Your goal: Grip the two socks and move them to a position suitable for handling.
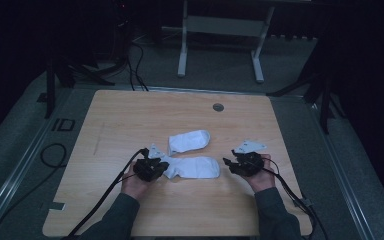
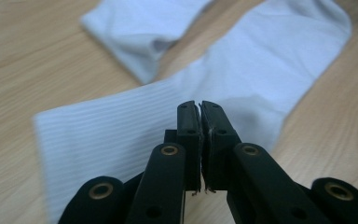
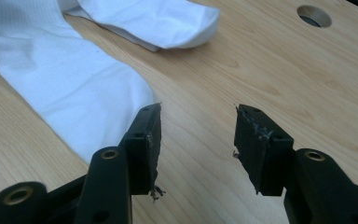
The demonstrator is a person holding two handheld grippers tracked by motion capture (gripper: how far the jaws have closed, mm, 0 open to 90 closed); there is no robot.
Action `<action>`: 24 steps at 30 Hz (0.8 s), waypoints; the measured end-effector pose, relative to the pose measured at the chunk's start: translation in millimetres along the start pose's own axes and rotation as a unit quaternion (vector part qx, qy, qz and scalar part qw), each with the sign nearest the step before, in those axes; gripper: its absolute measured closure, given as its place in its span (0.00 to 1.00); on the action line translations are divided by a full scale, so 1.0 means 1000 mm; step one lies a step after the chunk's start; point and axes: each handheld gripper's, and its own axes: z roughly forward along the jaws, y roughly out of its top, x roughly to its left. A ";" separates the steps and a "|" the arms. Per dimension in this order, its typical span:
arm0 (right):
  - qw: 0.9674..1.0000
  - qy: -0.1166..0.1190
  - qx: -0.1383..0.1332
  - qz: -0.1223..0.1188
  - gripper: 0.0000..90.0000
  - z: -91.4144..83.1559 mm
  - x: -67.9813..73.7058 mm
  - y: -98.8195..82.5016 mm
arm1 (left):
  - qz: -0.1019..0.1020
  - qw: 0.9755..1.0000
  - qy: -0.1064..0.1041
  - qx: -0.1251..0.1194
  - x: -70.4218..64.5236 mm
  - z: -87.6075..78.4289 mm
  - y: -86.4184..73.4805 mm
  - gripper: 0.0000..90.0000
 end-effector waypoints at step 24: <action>1.000 0.003 -0.001 -0.015 0.52 0.009 0.001 0.023 | 0.060 0.997 -0.044 0.029 -0.026 0.022 -0.003 1.00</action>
